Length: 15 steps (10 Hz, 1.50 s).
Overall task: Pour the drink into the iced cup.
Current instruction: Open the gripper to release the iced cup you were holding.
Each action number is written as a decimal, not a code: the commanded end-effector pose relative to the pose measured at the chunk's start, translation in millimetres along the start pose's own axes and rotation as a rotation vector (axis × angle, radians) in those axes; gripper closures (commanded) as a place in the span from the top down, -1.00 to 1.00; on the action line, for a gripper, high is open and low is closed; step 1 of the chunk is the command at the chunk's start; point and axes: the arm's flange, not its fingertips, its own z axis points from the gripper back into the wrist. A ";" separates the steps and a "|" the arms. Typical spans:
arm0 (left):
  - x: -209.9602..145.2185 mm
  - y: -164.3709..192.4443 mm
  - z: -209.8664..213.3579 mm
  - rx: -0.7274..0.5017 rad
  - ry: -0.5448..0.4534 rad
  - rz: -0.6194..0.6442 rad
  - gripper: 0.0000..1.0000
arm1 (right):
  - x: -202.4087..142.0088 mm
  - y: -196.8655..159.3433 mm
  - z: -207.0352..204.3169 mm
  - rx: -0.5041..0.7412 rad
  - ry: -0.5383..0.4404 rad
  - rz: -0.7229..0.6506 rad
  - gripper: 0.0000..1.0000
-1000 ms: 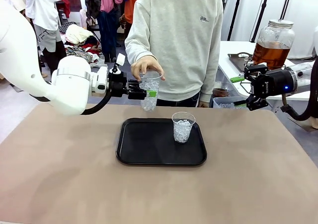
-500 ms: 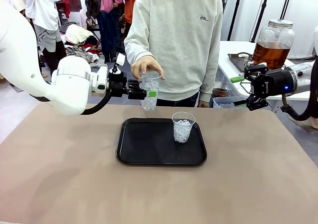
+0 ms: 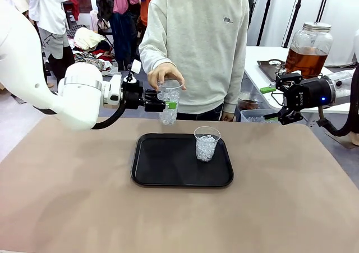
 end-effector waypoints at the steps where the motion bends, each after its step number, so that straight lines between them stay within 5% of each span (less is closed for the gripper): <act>1: 1.5 -1.8 -0.2 0.000 -0.001 -0.010 0.21 | 0.0 1.0 0.1 0.002 -0.001 0.000 1.00; 4: 0.1 0.0 0.0 0.000 0.000 0.000 0.25 | 0.0 1.0 0.1 0.002 -0.001 0.000 1.00; 6: -1.9 -1.7 5.5 -0.026 0.008 -0.019 1.00 | 0.0 1.0 0.1 0.002 -0.001 0.000 1.00; 15: -53.8 -32.8 110.4 -0.082 -0.047 -0.067 1.00 | 0.0 1.0 0.1 0.002 -0.001 0.000 1.00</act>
